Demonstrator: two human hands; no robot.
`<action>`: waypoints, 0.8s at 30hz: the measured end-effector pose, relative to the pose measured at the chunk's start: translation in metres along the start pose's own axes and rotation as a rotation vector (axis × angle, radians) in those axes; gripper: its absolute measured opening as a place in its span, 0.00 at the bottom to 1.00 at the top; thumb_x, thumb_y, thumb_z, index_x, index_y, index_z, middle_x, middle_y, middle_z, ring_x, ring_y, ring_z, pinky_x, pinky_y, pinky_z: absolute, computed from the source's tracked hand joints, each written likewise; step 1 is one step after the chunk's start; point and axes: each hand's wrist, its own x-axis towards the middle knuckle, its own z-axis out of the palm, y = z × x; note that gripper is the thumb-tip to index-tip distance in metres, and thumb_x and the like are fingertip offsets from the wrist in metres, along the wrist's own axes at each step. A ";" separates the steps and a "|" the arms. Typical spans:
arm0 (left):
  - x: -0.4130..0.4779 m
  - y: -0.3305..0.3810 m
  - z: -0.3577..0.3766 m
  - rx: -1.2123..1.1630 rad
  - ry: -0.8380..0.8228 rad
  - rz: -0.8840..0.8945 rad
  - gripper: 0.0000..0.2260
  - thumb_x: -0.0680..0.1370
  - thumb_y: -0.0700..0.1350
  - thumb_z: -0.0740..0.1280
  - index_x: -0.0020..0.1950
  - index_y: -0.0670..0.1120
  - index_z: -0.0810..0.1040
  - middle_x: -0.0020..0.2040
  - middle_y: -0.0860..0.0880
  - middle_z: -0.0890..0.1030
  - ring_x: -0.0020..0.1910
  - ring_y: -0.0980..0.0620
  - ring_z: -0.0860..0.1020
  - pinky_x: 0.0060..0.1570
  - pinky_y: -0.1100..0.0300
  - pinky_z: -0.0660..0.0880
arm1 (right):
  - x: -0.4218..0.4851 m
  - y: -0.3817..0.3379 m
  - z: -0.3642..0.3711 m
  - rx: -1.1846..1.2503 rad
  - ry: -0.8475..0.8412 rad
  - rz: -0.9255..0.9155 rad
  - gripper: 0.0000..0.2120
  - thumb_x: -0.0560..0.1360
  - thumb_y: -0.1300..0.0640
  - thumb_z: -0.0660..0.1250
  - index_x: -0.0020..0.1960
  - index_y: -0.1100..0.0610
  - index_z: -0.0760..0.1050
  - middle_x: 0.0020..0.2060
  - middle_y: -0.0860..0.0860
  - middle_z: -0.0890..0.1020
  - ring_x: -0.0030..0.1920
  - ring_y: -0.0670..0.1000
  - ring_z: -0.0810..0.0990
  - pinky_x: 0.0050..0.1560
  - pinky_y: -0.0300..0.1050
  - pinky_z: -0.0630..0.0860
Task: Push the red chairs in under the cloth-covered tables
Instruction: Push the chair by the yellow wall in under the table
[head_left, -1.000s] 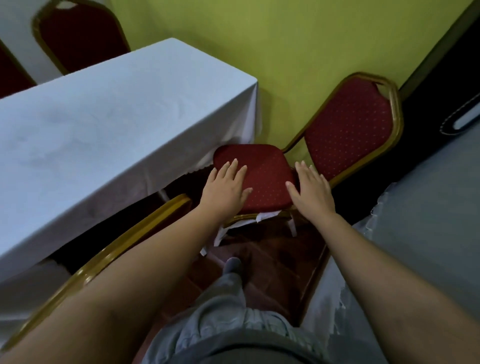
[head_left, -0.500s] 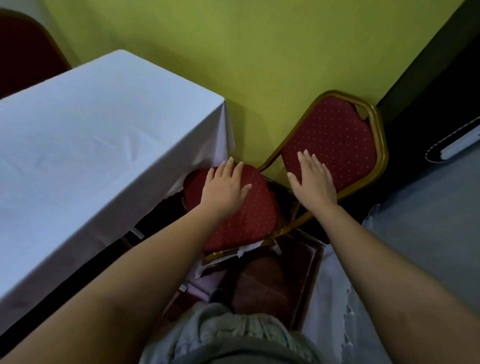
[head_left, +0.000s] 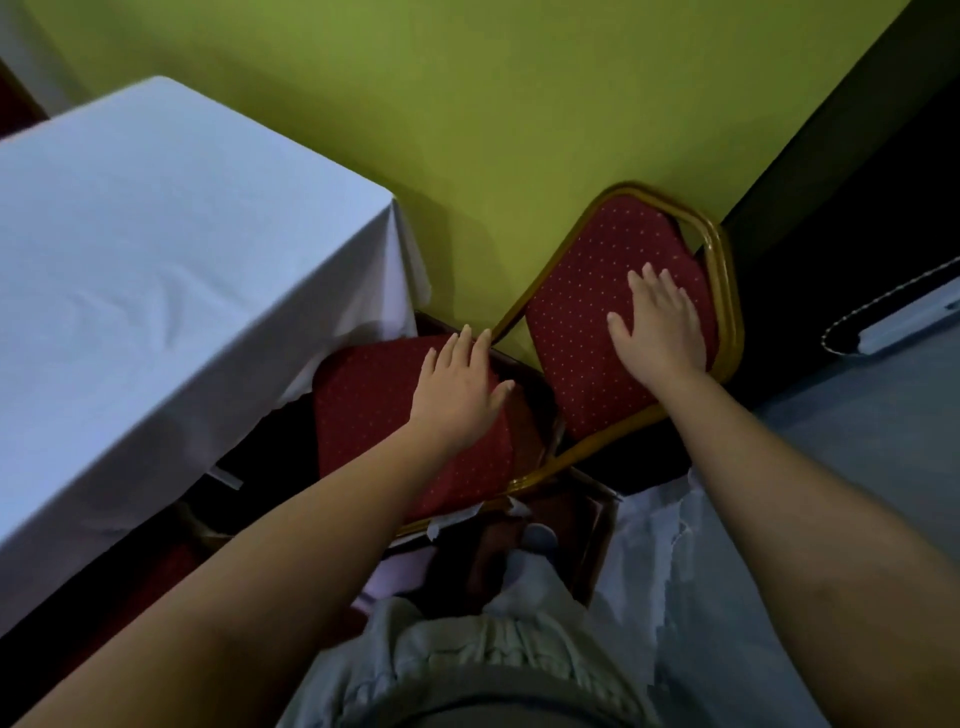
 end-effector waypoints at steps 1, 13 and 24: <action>0.008 0.007 0.003 -0.008 0.003 -0.015 0.32 0.82 0.61 0.50 0.80 0.46 0.47 0.80 0.44 0.50 0.79 0.46 0.49 0.76 0.47 0.48 | 0.013 0.007 -0.002 -0.022 0.001 -0.010 0.30 0.81 0.47 0.54 0.79 0.56 0.51 0.79 0.54 0.52 0.78 0.53 0.47 0.77 0.52 0.46; 0.096 0.111 0.038 -0.090 -0.029 -0.039 0.36 0.80 0.64 0.50 0.80 0.44 0.44 0.80 0.42 0.48 0.78 0.45 0.49 0.76 0.47 0.48 | 0.136 0.080 -0.019 -0.114 -0.050 -0.084 0.30 0.81 0.48 0.55 0.79 0.57 0.50 0.79 0.55 0.48 0.78 0.55 0.47 0.77 0.52 0.45; 0.132 0.208 0.073 -0.292 -0.140 0.080 0.44 0.76 0.71 0.53 0.79 0.45 0.38 0.80 0.43 0.40 0.78 0.48 0.41 0.77 0.49 0.44 | 0.164 0.095 -0.021 0.034 -0.093 -0.216 0.28 0.83 0.48 0.51 0.79 0.58 0.52 0.78 0.55 0.55 0.78 0.54 0.52 0.75 0.51 0.52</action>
